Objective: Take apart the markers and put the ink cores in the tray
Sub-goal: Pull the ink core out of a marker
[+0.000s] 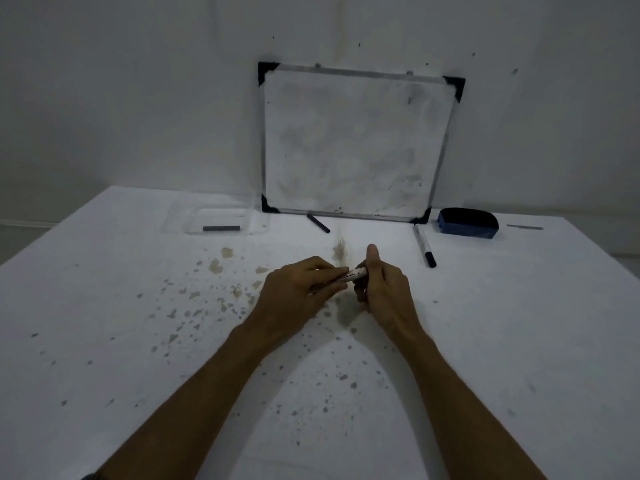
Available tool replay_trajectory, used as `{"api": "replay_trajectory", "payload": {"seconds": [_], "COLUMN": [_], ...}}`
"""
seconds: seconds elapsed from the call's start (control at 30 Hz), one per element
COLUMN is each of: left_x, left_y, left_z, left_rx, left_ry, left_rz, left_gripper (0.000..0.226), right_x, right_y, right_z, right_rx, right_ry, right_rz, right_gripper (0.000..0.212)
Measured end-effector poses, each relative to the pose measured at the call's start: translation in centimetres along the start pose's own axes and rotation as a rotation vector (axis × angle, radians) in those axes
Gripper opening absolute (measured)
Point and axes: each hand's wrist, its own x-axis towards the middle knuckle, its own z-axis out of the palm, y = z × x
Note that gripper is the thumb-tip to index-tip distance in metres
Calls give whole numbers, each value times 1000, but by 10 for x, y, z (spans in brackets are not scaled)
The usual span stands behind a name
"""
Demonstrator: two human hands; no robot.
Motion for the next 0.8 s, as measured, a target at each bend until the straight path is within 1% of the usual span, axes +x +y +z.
{"api": "replay_trajectory", "payload": {"seconds": [0.07, 0.1, 0.17, 0.23, 0.27, 0.37, 0.4, 0.47, 0.53, 0.6, 0.63, 0.67, 0.73, 0.77, 0.8], "left_x": [-1, -1, -2, 1, 4, 13, 14, 12, 8, 4, 3, 2, 1, 2, 2], "left_y": [1, 2, 1, 2, 3, 10, 12, 15, 15, 12, 11, 8, 2, 1, -1], "left_z": [4, 6, 8, 4, 0, -17, -24, -35, -38, -30, -25, -20, -10, -7, -6], "left_rx": [140, 169, 112, -86, -197, -433, -488, -605, -647, -534, -438, -320, -20, 116, 201], "left_ry": [55, 68, 25, -87, -143, -328, -394, -506, -525, -430, -359, -291, -192, -160, -132], "left_rz": [133, 172, 165, 74, 1, -320, -392, -471, -505, -466, -405, -304, -43, 40, 81], "left_gripper": [33, 33, 32, 29, 28, 17, 21, 35, 38, 29, 24, 24, 36, 39, 40], "right_x": [0, 1, 4, 7, 8, 4, 3, 0, -3, -2, -1, 0, 3, 4, 4], "right_y": [-1, -2, -4, -4, -3, -4, -3, -3, -5, -8, -9, -11, -9, -9, -10], "right_z": [3, 4, 5, 7, 8, 6, 4, 2, 3, 5, 5, 3, 1, 0, 0], "right_rx": [-87, -127, -164, -189, -223, -278, -284, -266, -239, -219, -199, -183, -152, -133, -119], "right_ry": [13, 28, 71, 83, 83, 44, 35, 16, -42, -85, -96, -99, -94, -83, -68], "right_rz": [-21, -17, 23, 13, -46, -255, -307, -319, -212, -69, -13, 34, 99, 118, 128], "right_gripper": [71, 71, 64, 56, 52, 41, 42, 52, 61, 64, 63, 61, 55, 53, 52]}}
